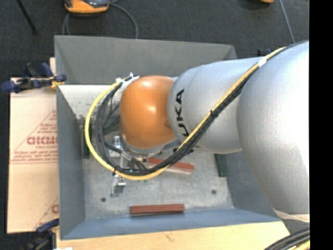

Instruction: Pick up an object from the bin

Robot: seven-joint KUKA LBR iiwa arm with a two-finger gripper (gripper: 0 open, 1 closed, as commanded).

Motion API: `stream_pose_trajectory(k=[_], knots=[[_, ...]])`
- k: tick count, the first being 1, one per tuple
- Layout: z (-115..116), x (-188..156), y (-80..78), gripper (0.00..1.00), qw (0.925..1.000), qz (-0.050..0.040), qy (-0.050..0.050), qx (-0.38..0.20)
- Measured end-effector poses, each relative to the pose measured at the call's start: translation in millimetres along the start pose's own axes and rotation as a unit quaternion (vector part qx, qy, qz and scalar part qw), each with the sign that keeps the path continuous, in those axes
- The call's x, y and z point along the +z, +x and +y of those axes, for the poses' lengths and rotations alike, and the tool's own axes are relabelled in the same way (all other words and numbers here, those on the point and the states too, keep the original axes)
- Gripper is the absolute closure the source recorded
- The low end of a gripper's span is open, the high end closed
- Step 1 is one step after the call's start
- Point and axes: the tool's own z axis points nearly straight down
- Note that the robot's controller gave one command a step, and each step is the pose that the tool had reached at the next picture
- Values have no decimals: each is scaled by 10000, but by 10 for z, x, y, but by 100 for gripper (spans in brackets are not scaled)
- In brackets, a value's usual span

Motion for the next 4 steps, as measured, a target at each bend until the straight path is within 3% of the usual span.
stream_pose_trajectory(k=[1, 2, 3, 4], knots=[[-7, -44, -20, 0, 10000, -36, -9, 17], [-398, 78, -269, 0, 9999, -52, -22, 111], [-687, 552, -441, 0, 9999, -73, 5, 103], [-875, 692, -410, 0, 10000, -28, -16, 67]])
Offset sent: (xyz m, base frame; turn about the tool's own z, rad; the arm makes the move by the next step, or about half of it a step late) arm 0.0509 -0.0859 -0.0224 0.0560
